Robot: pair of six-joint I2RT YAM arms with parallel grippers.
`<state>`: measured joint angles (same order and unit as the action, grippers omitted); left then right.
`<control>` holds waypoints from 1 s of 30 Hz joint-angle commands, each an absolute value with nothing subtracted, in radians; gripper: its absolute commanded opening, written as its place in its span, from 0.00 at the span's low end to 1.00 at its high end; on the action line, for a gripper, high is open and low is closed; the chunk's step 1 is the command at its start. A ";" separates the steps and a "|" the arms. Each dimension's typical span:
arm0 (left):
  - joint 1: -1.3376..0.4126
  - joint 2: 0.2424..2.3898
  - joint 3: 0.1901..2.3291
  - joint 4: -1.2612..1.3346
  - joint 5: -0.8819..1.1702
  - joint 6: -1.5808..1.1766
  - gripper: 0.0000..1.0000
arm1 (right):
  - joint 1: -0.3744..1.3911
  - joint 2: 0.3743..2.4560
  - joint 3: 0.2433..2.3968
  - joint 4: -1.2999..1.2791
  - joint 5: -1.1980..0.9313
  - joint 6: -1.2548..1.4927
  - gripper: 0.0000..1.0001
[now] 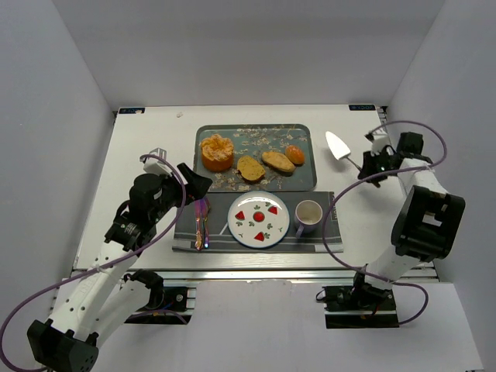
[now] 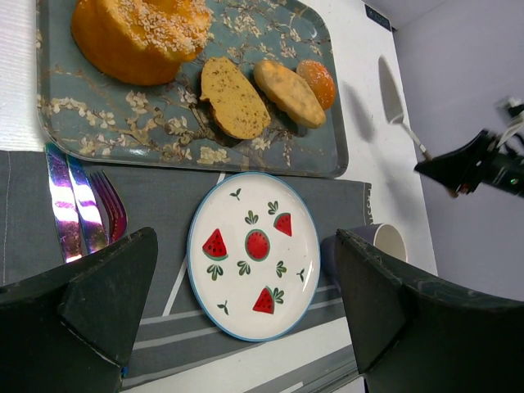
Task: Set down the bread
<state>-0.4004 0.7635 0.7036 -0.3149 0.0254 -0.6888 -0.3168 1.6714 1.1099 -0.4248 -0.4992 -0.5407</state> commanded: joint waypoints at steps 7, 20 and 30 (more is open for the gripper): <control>-0.396 0.758 0.715 -0.336 0.014 -0.687 0.98 | -0.035 1.718 1.357 -0.433 -0.316 -0.643 0.00; -0.396 0.744 0.721 -0.351 0.014 -0.693 0.98 | 0.086 2.013 1.692 -0.529 -0.124 -0.821 0.00; -0.396 0.773 0.727 -0.341 0.014 -0.684 0.98 | 0.120 1.979 1.603 -0.466 -0.077 -0.827 0.00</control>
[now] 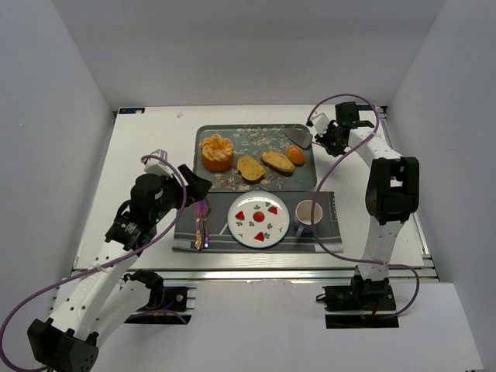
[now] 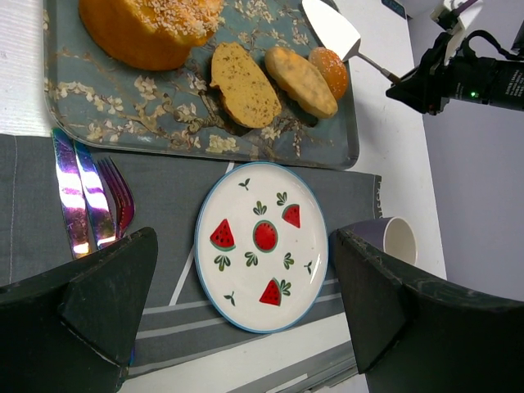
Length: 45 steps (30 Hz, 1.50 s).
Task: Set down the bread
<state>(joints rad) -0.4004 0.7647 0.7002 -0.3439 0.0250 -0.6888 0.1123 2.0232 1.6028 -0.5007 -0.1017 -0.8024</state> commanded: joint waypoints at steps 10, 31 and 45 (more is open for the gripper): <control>-0.396 0.755 0.724 -0.339 0.015 -0.687 0.98 | 0.141 1.956 1.531 -0.508 -0.051 -0.897 0.00; -0.396 0.730 0.712 -0.342 0.015 -0.692 0.98 | 0.164 1.802 1.328 -0.590 -0.207 -0.821 0.00; -0.396 0.693 0.710 -0.374 -0.018 -0.698 0.98 | 0.077 1.959 1.569 -0.808 -0.399 -0.684 0.00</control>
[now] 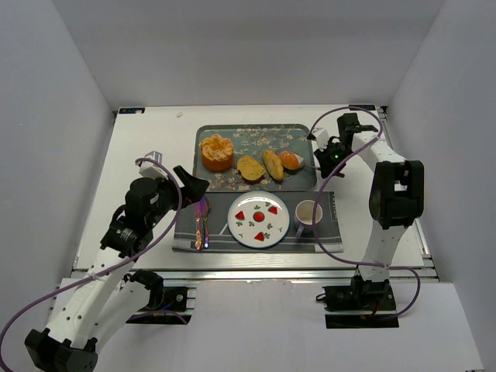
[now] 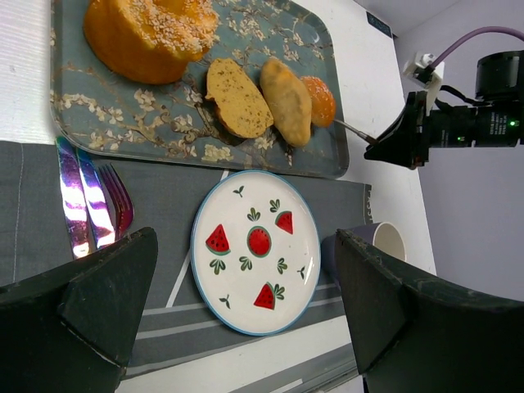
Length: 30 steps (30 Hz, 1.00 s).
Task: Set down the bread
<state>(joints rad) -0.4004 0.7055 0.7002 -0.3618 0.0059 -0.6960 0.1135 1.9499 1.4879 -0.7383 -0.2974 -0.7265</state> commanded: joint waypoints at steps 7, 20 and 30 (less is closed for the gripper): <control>-0.396 0.710 0.713 -0.356 -0.012 -0.700 0.98 | 0.038 1.980 1.617 -0.847 -0.479 -0.676 0.00; -0.396 0.749 0.727 -0.341 -0.003 -0.692 0.98 | 0.032 1.953 1.661 -0.836 -0.503 -0.673 0.00; -0.396 0.749 0.718 -0.330 -0.002 -0.693 0.98 | 0.064 1.896 1.657 -0.890 -0.517 -0.730 0.00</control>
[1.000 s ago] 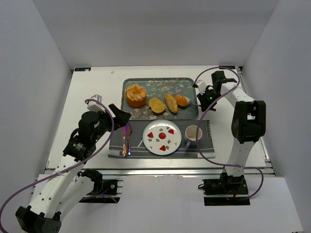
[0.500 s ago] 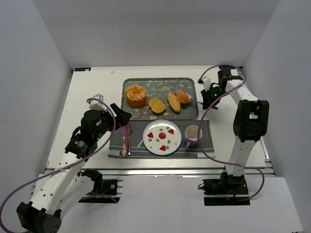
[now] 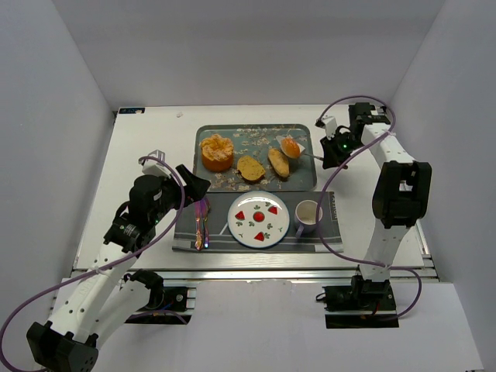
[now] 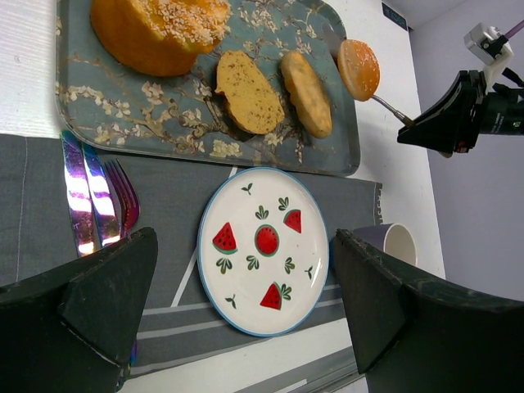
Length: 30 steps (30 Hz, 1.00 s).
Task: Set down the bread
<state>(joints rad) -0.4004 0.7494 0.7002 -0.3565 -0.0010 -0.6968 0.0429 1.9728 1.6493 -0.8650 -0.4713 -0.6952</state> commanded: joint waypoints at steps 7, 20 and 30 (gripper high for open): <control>-0.396 0.742 0.712 -0.330 -0.002 -0.696 0.98 | 0.143 1.801 1.540 -0.873 -0.526 -0.802 0.00; -0.396 0.706 0.698 -0.356 -0.009 -0.706 0.98 | 0.336 1.686 1.313 -0.776 -0.479 -0.954 0.00; -0.396 0.692 0.693 -0.364 -0.017 -0.709 0.98 | 0.388 1.614 1.192 -0.608 -0.354 -1.012 0.00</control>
